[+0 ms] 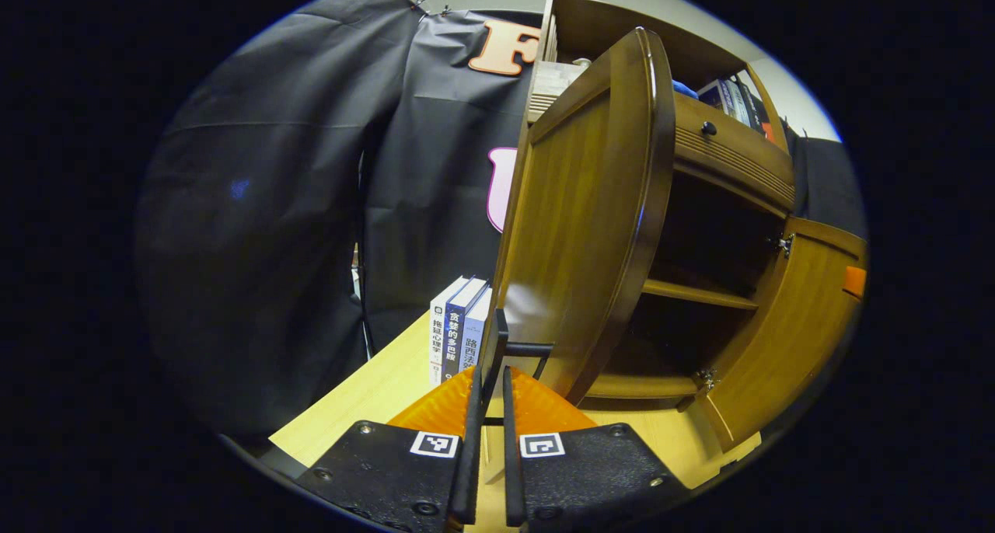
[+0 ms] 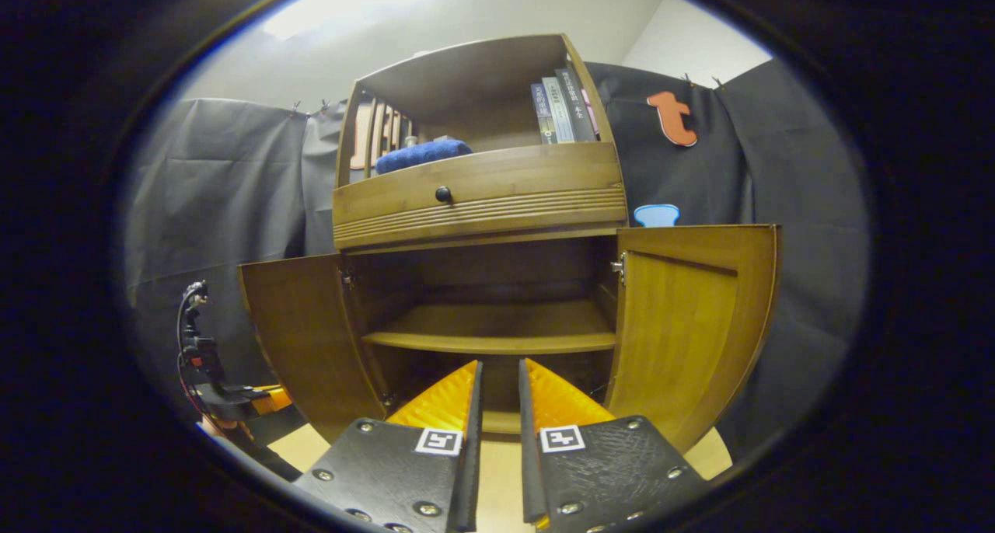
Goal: Open the right door of the double-door shoe cabinet with the right hand, and open the left door with the left hand.
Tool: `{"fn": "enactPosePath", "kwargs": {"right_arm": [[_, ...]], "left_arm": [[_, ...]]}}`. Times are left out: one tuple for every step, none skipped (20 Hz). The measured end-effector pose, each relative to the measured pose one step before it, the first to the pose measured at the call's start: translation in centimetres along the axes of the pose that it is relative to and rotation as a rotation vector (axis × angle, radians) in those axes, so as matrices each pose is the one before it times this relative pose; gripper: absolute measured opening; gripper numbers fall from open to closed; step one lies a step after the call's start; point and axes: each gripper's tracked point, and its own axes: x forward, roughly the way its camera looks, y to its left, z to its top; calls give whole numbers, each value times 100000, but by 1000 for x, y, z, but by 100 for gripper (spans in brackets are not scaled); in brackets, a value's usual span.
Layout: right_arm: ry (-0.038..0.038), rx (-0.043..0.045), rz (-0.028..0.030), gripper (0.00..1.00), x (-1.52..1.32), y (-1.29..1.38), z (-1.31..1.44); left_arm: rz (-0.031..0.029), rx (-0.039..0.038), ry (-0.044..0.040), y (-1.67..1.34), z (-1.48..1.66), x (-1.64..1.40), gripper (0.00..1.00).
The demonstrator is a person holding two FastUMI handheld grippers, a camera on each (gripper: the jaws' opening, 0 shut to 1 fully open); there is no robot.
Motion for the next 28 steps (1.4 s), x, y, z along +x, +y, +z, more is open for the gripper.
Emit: {"fn": "enactPosePath", "kwargs": {"right_arm": [[207,157,447,22,205,172,-83],[161,61,524,22,171,142,-21],[222,4,576,22,179,224,-96],[187,-160,466,22,101,189,-24],[97,-254,255,22,134,81,-81],[137,-171,195,22,76,80,-66],[131,-75,238,22,72,88,-79],[216,-28,20,22,136,38,-41],[295,-79,22,22,37,-26,-142],[428,97,333,22,125,49,-109],[363,137,321,22,148,109,-145],[211,99,330,19,23,64,-36],[131,96,277,22,315,1,-264],[2,84,278,22,56,69,-18],[82,67,240,19,22,66,-112],[268,23,312,22,63,128,-64],[279,5,313,22,80,83,-137],[241,-8,330,22,-27,112,-80],[193,69,273,22,71,50,-100],[147,57,266,22,58,78,4],[203,-54,222,22,-47,61,-121],[391,-136,194,22,-29,66,-121],[304,-110,177,22,14,14,-112],[274,-42,100,19,-34,67,-51],[220,58,173,22,-60,61,-120],[196,43,162,22,20,43,-49],[209,-68,164,22,13,63,-84],[274,-188,81,22,6,29,-67]], "left_arm": [[295,-900,50,292,-31,64,5],[793,-790,-236,148,88,-62,5],[883,-326,-174,268,32,-62,12],[600,-170,-91,185,28,45,12],[478,-58,-52,29,-72,-122,12],[490,68,3,119,-33,-12,12],[684,53,-20,217,82,-143,12],[856,-194,60,300,-46,-103,12],[726,-507,130,112,-107,-93,12],[612,-709,125,257,-3,-99,12],[662,-716,16,272,-94,-94,12],[838,-563,163,278,8,-137,12],[984,-300,62,269,-64,-46,12],[1122,-58,-266,396,134,-43,12],[1343,0,-134,407,38,-160,12],[1265,-60,-74,362,79,-105,12],[1045,-333,-75,359,31,26,12],[732,-668,-15,247,57,-107,12],[452,-803,120,89,-60,-113,12],[379,-862,364,63,-14,1,12],[373,-743,207,163,-99,-118,12],[433,-505,231,100,-94,1,12],[506,-309,22,102,-118,-127,12],[593,-95,-16,83,-17,-106,12],[628,136,6,62,-67,-74,12],[573,135,324,75,-6,-83,12],[690,192,-24,198,-75,-107,12],[628,-23,-208,143,84,-80,3]]}}
